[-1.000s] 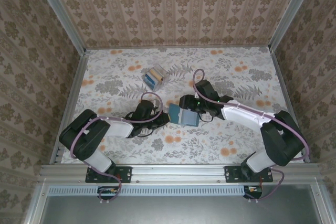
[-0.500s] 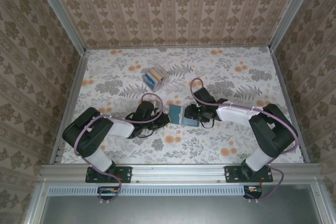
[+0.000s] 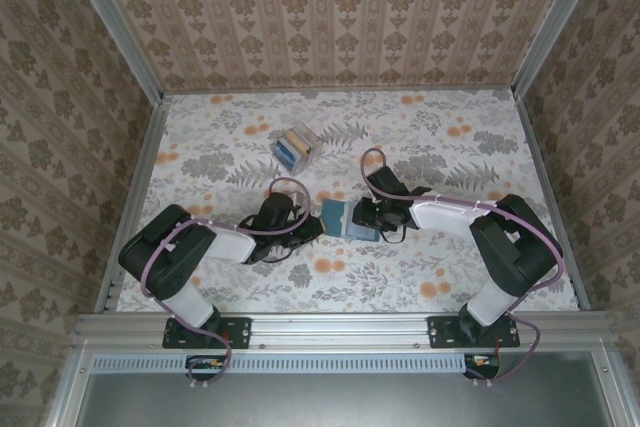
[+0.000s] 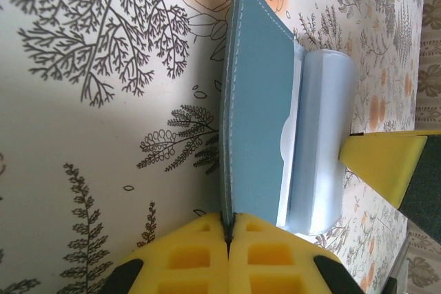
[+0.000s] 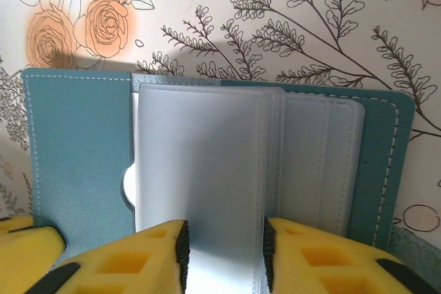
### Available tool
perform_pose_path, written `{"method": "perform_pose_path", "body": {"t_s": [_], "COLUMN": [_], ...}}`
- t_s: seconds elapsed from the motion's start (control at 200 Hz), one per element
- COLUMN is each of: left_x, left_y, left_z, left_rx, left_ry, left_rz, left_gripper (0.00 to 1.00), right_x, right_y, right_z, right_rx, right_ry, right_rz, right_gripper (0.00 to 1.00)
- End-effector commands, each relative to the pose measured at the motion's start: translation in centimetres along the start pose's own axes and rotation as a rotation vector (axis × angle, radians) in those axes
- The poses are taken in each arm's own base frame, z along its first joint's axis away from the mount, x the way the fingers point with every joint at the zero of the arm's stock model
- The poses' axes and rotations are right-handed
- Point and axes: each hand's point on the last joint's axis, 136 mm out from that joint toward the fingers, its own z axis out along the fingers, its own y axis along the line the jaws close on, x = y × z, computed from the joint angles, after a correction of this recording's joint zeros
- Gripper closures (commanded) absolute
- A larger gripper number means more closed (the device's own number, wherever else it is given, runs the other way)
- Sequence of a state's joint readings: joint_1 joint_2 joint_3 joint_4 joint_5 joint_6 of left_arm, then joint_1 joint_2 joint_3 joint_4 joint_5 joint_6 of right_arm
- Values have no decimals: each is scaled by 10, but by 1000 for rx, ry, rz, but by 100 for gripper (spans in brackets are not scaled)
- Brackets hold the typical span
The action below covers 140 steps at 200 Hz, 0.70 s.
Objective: Put the credit cards into the card holder
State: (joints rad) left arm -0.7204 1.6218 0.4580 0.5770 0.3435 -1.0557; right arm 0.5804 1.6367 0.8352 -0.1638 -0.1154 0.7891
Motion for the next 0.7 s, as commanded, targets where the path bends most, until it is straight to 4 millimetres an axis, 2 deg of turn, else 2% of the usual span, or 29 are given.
{"method": "perform_pose_path", "body": {"t_s": [0.0, 0.22, 0.35, 0.48, 0.545, 0.615, 0.695], "left_x": [7, 7, 7, 6, 5, 4, 1], "left_y": [2, 2, 0, 1, 0, 0, -1], "left_z": [1, 0, -1, -2, -4, -8, -13], "left_rx": [0, 0, 3, -2, -1, -12, -30], "left_ry": [22, 22, 20, 18, 14, 6, 0], "left_rz": [-9, -7, -5, 1, 4, 19, 43], "left_gripper": [95, 95, 92, 80, 73, 60, 56], "right_x": [1, -3, -6, -7, -7, -7, -7], "right_y": [9, 14, 24, 36, 41, 46, 48], "right_z": [1, -10, -18, -20, -19, -19, -19], "right_rx": [-31, -52, -102, -170, -200, -228, -238], "right_ry": [10, -10, -31, -38, -31, -32, -32], "right_rz": [5, -12, -28, -38, -29, -24, -19], "right_gripper": [68, 70, 66, 55, 54, 54, 54]}}
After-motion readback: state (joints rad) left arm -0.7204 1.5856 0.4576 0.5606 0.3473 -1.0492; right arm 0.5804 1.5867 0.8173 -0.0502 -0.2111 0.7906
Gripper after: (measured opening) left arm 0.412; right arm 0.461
